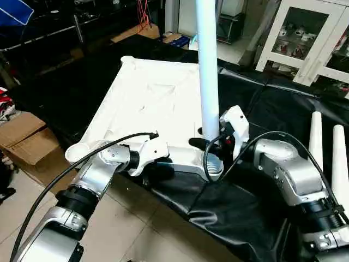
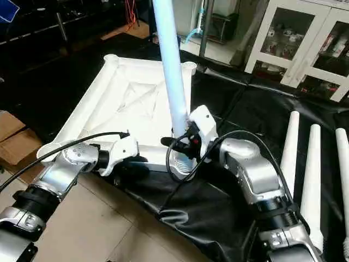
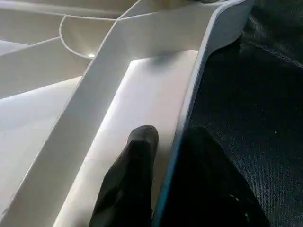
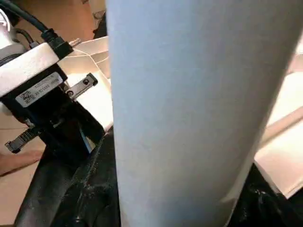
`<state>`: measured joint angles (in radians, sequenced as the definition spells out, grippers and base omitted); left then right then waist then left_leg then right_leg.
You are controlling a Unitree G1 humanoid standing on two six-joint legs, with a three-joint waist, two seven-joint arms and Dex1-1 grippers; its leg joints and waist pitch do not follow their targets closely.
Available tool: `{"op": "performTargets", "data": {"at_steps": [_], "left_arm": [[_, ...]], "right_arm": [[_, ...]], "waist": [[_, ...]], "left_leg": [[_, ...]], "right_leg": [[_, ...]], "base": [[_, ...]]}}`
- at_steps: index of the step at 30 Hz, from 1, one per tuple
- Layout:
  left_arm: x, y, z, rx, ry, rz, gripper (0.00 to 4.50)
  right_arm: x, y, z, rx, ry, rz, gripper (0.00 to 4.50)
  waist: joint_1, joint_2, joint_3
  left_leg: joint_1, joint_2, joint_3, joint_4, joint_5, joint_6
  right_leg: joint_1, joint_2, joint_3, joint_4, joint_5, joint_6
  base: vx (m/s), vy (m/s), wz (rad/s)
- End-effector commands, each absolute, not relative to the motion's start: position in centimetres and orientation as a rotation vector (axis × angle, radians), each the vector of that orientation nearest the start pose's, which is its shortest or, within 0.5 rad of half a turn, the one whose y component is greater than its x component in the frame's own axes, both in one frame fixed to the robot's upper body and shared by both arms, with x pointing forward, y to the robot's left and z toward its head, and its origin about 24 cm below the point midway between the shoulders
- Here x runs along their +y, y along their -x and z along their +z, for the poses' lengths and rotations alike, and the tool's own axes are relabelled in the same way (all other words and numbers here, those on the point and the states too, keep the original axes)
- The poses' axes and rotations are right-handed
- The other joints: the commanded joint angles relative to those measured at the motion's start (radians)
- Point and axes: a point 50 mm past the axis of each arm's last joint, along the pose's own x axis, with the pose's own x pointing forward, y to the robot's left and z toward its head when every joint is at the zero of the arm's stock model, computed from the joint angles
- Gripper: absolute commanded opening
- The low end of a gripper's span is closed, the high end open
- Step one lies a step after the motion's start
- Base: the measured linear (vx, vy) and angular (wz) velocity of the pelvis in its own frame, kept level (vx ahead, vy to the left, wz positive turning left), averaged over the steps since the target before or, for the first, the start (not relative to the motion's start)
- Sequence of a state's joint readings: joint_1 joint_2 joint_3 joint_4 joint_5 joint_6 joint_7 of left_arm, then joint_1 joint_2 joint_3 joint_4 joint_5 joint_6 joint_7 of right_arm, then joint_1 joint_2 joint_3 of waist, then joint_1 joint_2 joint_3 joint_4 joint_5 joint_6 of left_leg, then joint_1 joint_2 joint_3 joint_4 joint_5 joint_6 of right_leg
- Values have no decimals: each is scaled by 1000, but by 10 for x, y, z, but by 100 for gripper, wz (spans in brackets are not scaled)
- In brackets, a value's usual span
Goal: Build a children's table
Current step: Insert table leg to table base
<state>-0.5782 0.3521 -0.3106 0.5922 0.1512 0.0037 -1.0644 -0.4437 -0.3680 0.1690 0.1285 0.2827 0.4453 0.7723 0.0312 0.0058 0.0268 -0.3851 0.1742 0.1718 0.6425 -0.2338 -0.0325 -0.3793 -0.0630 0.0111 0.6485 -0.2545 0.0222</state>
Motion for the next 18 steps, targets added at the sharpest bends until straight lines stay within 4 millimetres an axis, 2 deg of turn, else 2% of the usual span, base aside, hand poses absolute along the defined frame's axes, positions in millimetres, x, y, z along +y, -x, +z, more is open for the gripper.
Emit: {"op": "performTargets", "data": {"at_steps": [1,9,18], "left_arm": [[125,-310,37,417,-561,-1290,78],[123,-310,38,404,-560,-1282,78],[122,-310,37,391,-548,-1267,78]], "right_arm": [[-137,-304,78,300,143,914,186],[-143,-303,72,248,54,852,186],[-159,-299,57,236,-46,759,186]], "waist": [[2,-3,-61],[-1,-2,-60],[-3,-4,-52]], "left_leg": [[25,50,-11,-69,105,99],[25,49,-13,-73,82,92],[27,53,-13,-82,8,74]], "right_leg": [[49,-62,18,-41,376,-322],[49,-61,17,-43,373,-324],[46,-65,18,-55,274,-322]], "base": [[0,0,0],[0,0,0],[0,0,0]]}}
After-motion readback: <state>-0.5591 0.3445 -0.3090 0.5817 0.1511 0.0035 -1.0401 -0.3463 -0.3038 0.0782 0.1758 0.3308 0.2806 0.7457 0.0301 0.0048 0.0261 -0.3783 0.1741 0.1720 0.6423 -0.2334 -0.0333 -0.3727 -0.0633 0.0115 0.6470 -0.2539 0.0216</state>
